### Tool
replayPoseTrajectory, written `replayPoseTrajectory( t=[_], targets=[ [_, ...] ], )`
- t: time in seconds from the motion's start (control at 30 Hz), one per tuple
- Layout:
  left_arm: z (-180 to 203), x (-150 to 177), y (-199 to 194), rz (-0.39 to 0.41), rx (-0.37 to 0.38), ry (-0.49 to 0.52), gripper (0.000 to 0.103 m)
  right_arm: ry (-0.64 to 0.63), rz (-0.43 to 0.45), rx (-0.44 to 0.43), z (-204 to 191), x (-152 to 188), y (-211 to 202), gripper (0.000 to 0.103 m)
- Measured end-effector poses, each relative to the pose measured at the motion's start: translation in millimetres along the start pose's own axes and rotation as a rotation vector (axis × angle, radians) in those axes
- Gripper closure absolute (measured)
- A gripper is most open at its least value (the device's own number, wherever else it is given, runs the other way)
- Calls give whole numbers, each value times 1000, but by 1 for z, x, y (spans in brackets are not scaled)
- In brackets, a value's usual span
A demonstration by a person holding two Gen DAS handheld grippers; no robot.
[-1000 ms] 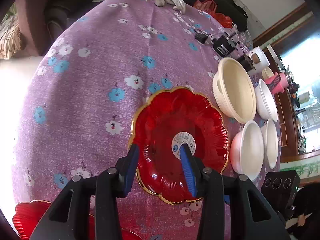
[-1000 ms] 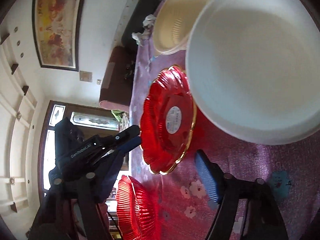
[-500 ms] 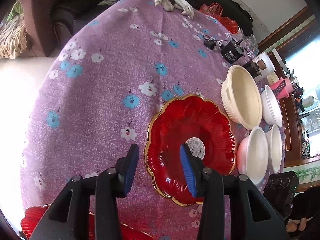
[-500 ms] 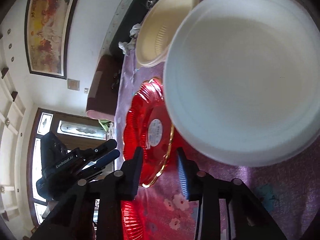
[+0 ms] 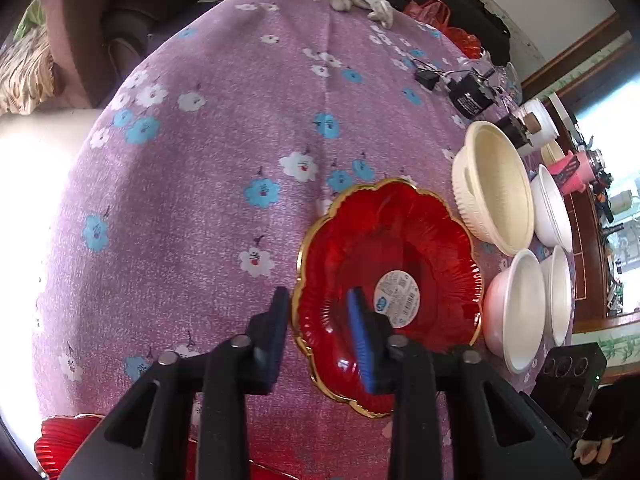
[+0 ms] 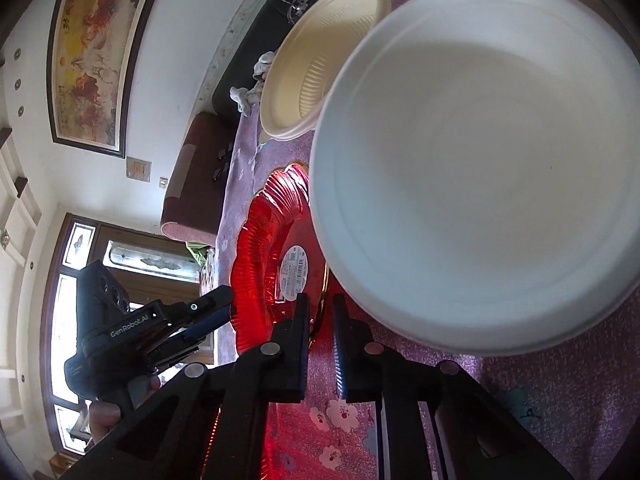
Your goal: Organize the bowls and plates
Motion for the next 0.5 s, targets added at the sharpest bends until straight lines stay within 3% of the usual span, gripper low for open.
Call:
replayPoseTrajectory(
  t=[0.2, 0.5],
  targets=[
    [-7, 0, 1, 6, -12, -16, 97, -30, 13, 21, -3, 1, -1, 91],
    [-3, 5, -3, 27, -34, 5, 97, -53, 29, 38, -6, 2, 0, 92]
  ],
)
Point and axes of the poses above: each gripper's, at about its wrist camera, not at the fingertips, and y roughly the way its jaws point, z to its right, x to its underside, the point moved 2 cm from there along y, roughly the way its jaws point, and after that the axes turned 1 degree about -y, right-handed, at the moved point
